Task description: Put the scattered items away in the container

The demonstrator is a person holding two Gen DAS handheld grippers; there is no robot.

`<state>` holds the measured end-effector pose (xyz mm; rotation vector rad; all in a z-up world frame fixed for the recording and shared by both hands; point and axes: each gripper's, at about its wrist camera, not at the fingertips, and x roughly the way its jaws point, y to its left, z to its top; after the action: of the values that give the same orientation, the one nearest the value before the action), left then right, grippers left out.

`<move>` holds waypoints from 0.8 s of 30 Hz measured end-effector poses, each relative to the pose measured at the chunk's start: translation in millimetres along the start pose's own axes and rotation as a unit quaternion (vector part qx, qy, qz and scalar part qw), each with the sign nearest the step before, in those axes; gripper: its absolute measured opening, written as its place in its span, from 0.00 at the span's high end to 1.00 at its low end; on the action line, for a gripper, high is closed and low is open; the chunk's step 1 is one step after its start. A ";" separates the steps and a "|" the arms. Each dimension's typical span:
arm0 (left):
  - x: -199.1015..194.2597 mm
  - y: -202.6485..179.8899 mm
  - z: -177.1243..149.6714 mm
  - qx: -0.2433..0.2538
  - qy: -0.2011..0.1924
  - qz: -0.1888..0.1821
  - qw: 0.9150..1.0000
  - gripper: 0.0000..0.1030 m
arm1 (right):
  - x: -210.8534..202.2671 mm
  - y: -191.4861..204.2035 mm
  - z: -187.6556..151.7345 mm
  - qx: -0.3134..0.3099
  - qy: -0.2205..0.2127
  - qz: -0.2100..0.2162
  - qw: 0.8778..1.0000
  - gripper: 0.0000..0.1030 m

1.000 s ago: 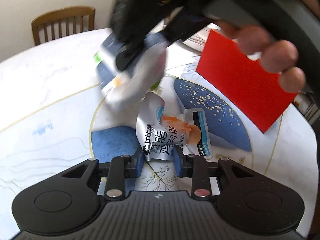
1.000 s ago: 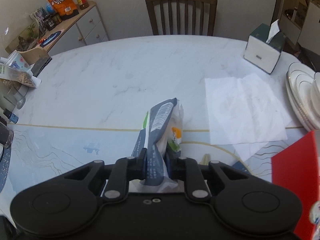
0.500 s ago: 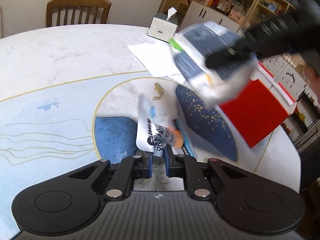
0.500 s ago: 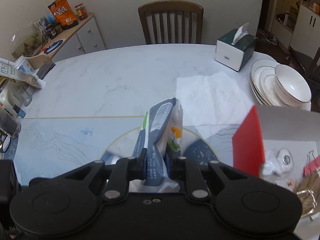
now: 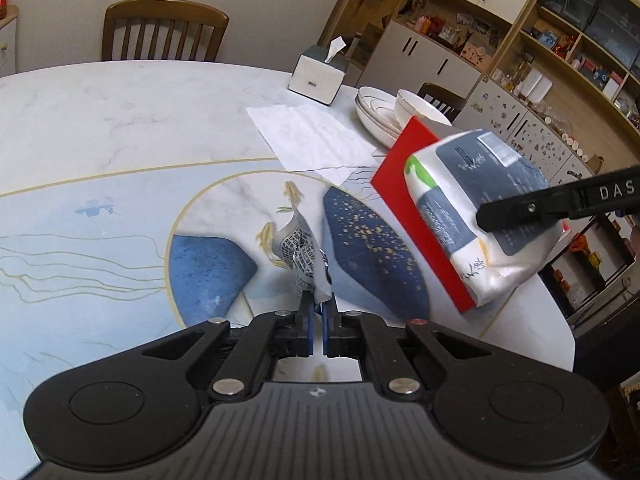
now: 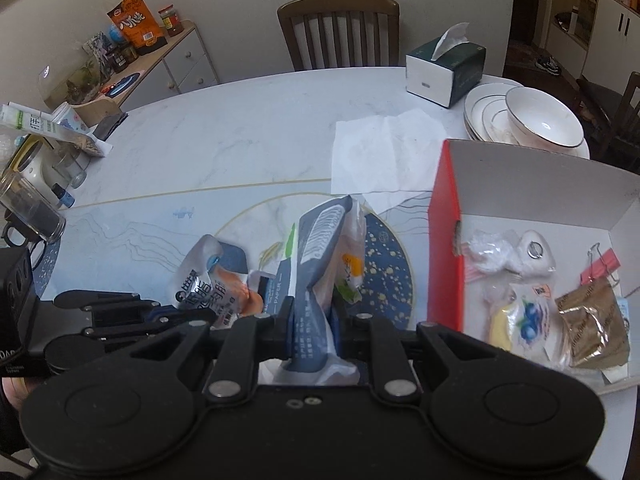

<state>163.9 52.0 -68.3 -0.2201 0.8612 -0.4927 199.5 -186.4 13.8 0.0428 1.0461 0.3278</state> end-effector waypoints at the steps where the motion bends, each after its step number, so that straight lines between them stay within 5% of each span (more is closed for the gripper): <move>1: -1.8 -2.3 -0.5 -0.004 -0.001 -0.002 1.000 0.99 | -4.2 -4.0 -2.7 0.001 -0.002 0.002 1.000 0.85; 13: -14.0 -44.0 0.3 -0.011 -0.018 0.024 0.999 1.00 | -50.0 -58.5 -17.3 0.021 -0.040 0.026 0.999 0.85; 24: -20.2 -88.4 15.9 0.007 -0.036 0.015 0.999 1.00 | -67.5 -120.4 -22.3 0.046 -0.062 0.003 0.997 0.85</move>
<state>136.3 -14.6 -11.2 -0.2107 0.7889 -0.4598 179.1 -322.9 36.6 0.1480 0.9386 0.2783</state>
